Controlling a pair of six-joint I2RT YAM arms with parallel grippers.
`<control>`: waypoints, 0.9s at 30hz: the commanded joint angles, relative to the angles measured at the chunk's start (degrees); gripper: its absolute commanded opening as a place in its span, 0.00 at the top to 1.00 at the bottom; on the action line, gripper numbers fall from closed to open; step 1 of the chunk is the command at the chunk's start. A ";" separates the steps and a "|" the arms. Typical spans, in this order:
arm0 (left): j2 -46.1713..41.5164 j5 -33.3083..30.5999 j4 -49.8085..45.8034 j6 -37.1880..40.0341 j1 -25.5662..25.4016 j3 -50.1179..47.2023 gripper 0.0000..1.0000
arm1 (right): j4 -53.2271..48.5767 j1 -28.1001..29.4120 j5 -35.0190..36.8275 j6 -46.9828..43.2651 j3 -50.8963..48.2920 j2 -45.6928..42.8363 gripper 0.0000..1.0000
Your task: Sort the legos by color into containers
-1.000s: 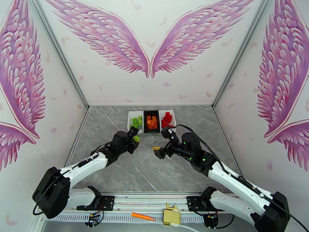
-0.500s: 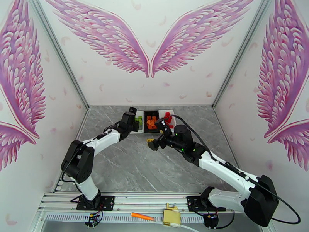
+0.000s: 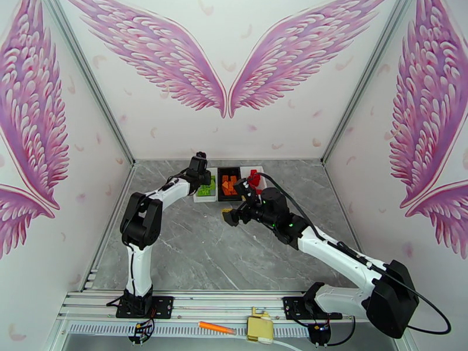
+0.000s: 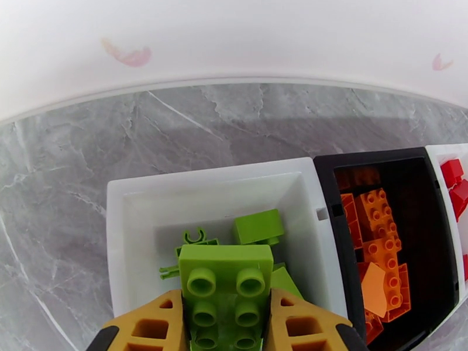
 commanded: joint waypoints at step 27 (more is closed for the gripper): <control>-48.65 -10.17 21.28 11.72 1.57 -45.23 0.01 | 4.89 -5.89 21.85 3.23 -6.57 -8.08 0.01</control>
